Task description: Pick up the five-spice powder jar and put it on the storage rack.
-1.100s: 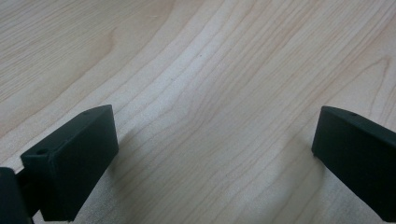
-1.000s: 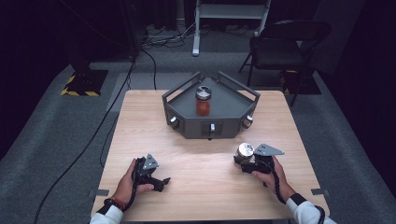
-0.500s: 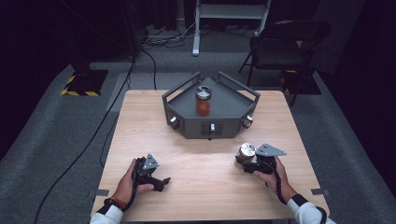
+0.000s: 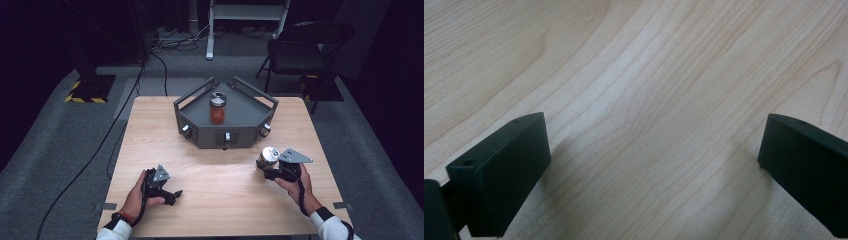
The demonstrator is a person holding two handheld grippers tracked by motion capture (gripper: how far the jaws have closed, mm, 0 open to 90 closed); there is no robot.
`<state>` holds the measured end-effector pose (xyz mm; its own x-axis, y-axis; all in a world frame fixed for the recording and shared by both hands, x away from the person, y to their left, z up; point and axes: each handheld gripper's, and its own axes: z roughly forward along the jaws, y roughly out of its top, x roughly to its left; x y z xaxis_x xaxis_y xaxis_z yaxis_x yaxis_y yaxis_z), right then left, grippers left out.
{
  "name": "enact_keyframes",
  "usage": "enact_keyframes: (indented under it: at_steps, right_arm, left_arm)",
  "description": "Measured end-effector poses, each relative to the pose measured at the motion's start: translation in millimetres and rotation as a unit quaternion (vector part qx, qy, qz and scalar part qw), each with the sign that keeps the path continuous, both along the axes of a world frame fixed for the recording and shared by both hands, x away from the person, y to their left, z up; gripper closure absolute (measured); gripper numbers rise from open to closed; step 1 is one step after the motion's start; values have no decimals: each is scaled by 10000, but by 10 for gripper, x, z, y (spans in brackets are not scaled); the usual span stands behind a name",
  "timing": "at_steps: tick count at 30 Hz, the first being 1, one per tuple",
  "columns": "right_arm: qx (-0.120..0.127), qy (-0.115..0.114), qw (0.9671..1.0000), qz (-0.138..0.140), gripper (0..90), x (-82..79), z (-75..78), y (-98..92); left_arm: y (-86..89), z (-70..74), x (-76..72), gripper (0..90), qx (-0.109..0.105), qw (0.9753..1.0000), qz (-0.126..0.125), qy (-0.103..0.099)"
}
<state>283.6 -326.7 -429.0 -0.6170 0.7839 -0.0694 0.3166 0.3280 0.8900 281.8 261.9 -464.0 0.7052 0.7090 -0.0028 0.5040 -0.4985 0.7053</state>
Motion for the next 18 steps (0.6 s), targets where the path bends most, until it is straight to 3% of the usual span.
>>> enact_keyframes:
  at_steps: [6,18]
  right_arm:
    - [140,-74,9998,-102,309,13,137,20]
    - [144,-156,9995,-216,309,82,342,171]
  left_arm:
    - [0,0,0,1,1,10000,0,-1]
    - [0,0,0,2,-1,10000,0,-1]
